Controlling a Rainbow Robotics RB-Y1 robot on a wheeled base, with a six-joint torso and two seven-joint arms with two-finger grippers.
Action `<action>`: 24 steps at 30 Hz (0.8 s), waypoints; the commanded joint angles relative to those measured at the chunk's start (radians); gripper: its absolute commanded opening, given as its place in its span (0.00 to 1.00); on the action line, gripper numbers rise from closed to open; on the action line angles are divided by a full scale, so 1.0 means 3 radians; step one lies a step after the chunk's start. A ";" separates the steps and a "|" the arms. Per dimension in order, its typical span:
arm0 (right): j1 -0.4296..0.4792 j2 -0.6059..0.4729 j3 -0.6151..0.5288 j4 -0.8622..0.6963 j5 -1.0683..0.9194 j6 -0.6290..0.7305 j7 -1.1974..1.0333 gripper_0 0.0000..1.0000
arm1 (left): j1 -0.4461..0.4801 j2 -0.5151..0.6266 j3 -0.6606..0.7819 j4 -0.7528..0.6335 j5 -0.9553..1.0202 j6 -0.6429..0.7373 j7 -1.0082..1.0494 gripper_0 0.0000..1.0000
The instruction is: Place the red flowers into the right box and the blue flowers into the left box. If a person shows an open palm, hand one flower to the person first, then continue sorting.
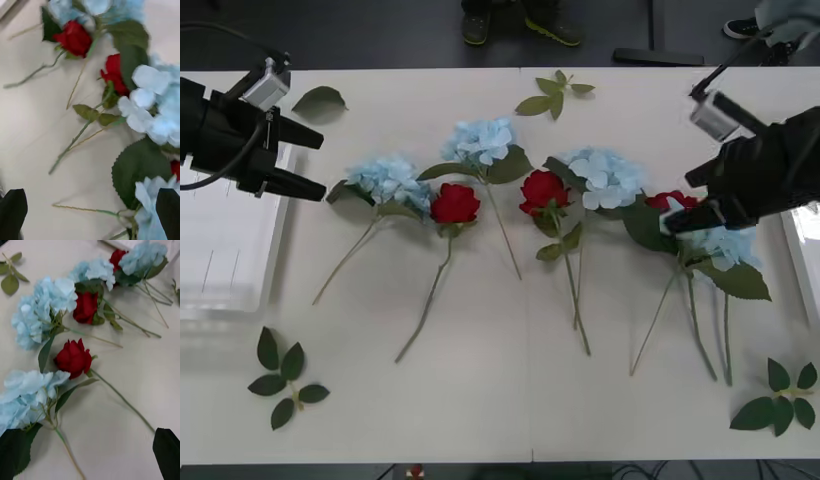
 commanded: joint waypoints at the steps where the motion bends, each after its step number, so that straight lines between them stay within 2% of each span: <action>1: -0.0084 -0.0447 0.0029 -0.0036 -0.0127 -0.0094 -0.0766 1.00 | -0.0064 0.0227 -0.0051 -0.0105 -0.0129 -0.0028 0.0804 1.00; 9: -0.0104 -0.0969 0.0418 0.0137 -0.0296 -0.0421 -0.1426 1.00 | -0.0064 0.0370 -0.0419 -0.0310 -0.0493 -0.0212 0.1991 1.00; 15: -0.0032 -0.0984 0.0479 0.0715 -0.0285 -0.0385 -0.1451 1.00 | -0.0058 0.0370 -0.0828 -0.0366 -0.0743 -0.0534 0.2502 1.00; 24: 0.0014 -0.0984 0.0479 0.1549 -0.0050 -0.0375 -0.1410 1.00 | -0.0053 0.0370 -0.1421 -0.0412 -0.0968 -0.1005 0.2911 1.00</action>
